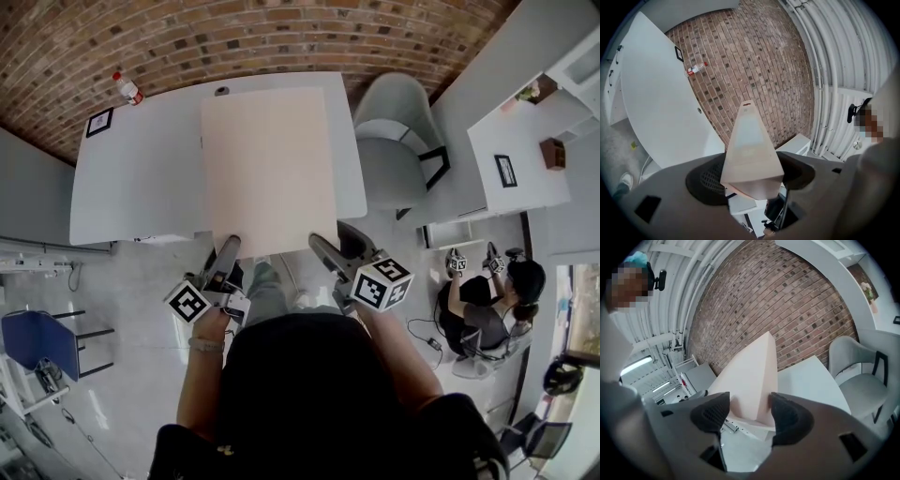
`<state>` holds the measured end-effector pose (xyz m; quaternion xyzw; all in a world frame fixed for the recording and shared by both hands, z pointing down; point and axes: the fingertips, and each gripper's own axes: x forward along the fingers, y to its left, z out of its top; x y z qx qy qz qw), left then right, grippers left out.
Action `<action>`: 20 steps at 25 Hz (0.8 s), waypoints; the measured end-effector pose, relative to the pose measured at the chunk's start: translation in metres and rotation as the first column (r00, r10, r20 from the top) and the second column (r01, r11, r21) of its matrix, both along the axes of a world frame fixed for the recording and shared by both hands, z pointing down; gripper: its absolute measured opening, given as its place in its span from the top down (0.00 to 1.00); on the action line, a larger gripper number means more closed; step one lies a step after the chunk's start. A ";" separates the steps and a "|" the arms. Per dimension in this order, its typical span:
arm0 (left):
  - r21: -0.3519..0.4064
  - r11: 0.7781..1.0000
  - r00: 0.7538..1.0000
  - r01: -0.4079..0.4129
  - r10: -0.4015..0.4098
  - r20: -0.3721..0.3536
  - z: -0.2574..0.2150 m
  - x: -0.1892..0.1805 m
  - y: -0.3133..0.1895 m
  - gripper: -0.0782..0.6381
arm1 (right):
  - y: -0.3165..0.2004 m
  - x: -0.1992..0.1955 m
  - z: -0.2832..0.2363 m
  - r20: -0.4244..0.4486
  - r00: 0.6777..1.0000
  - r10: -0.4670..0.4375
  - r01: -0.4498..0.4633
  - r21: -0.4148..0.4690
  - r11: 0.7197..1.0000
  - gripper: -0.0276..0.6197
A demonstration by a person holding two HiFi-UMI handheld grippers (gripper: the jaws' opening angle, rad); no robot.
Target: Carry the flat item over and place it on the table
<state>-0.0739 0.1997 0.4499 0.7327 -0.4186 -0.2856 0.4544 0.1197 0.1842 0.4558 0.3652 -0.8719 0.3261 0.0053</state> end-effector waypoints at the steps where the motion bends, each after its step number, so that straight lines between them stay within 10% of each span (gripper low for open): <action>1: -0.005 1.000 1.000 -0.003 0.003 -0.005 0.003 -0.002 -0.006 0.44 | -0.006 -0.002 0.001 -0.005 1.000 0.000 0.000 -0.001 1.000 0.52; 20: -0.017 0.995 0.995 -0.096 0.095 -0.037 0.014 -0.071 -0.181 0.44 | -0.159 -0.071 0.009 -0.054 0.994 0.091 -0.093 -0.040 0.995 0.52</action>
